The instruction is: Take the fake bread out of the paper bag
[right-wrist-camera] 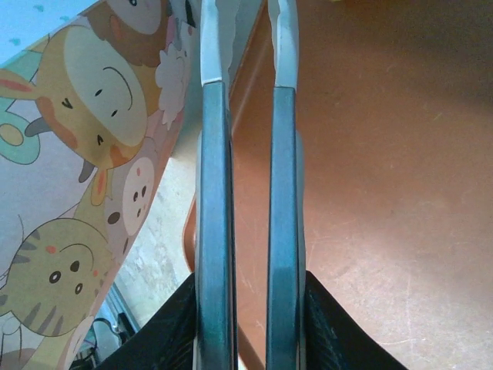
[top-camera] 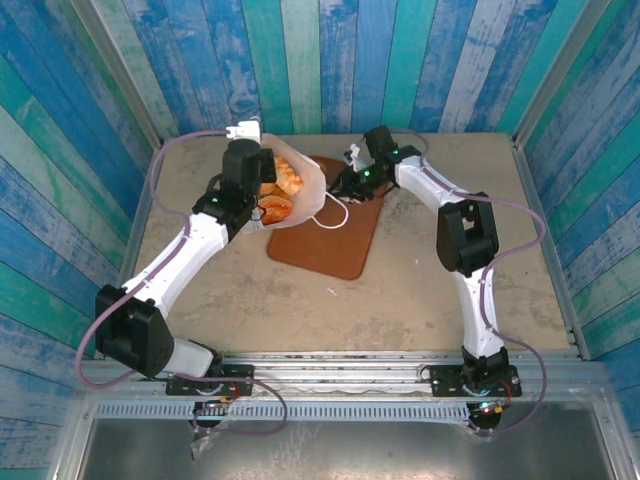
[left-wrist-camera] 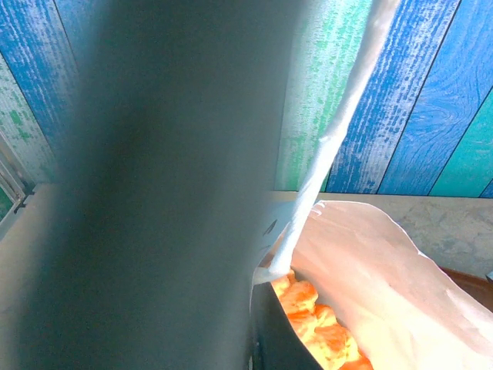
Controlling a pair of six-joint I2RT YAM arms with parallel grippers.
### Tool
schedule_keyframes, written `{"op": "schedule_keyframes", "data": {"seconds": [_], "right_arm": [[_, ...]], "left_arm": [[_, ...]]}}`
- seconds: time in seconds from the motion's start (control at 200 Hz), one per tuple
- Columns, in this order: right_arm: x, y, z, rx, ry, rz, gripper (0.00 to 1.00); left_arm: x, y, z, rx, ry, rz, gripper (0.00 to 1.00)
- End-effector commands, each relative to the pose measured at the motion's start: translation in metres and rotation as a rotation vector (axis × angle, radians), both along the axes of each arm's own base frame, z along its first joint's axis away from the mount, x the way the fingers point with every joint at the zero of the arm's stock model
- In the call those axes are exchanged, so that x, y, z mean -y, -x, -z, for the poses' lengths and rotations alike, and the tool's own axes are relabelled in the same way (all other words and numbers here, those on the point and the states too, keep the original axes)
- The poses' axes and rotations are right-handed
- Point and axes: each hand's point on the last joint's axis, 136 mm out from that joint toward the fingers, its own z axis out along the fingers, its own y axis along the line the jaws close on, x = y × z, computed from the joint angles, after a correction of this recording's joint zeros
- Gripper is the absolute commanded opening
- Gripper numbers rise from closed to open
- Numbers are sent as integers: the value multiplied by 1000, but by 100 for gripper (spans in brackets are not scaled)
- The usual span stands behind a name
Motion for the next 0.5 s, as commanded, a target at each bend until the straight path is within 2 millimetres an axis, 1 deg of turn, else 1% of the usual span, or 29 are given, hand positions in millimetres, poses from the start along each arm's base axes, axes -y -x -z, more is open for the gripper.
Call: {"op": "schedule_keyframes", "data": {"seconds": [0.0,0.135,0.15,0.2,0.346,0.496], "right_arm": [[-6,13,-29,24,-60,-46,31],[-2,25,-48,52,-72,-46,31],[0,26,-46,49,-69,-45,31],[3,32,-52,57,-69,-45,31],[16,53,-56,63,-49,-43,31],[38,79,-59,74,-10,-23,31]], "left_arm": [[-7,9,-37,96,24,-13,1],[-5,8,-34,89,17,-5,1],[-5,8,-34,91,17,-4,1],[-5,8,-34,94,17,-1,1],[-2,9,-33,94,18,20,0],[-1,14,-33,105,5,41,1]]}}
